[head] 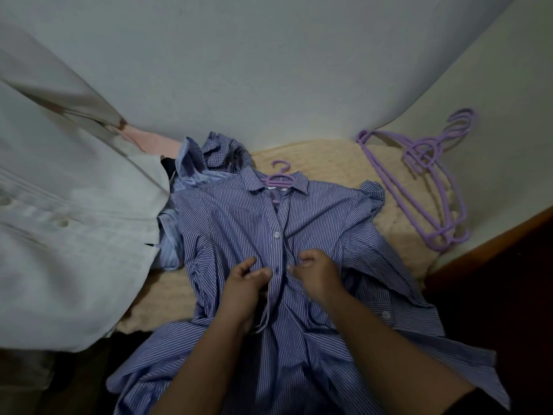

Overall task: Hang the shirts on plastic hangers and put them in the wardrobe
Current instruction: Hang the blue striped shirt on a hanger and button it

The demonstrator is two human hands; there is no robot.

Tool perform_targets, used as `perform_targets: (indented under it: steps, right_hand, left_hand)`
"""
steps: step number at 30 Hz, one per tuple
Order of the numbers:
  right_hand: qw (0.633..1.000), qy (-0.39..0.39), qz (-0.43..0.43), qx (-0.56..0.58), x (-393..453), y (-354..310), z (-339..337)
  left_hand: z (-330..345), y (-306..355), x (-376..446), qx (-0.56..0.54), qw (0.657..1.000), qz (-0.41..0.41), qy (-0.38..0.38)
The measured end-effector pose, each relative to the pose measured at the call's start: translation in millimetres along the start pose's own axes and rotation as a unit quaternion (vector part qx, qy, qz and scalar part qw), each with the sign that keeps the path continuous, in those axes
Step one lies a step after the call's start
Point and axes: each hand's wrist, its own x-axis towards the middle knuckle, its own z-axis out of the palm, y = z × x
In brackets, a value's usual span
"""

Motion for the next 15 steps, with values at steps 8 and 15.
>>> perform_targets:
  steps: [8, 15]
  right_hand:
    - [0.987, -0.047, 0.006, 0.154, -13.9, -3.3, -2.0]
    - [0.975, -0.046, 0.018, 0.218, -20.4, -3.8, -3.7]
  left_hand:
    - [5.3, -1.0, -1.4, -0.071, 0.997, 0.01, -0.014]
    - [10.4, -2.7, -8.6, -0.071, 0.995, 0.074, -0.015]
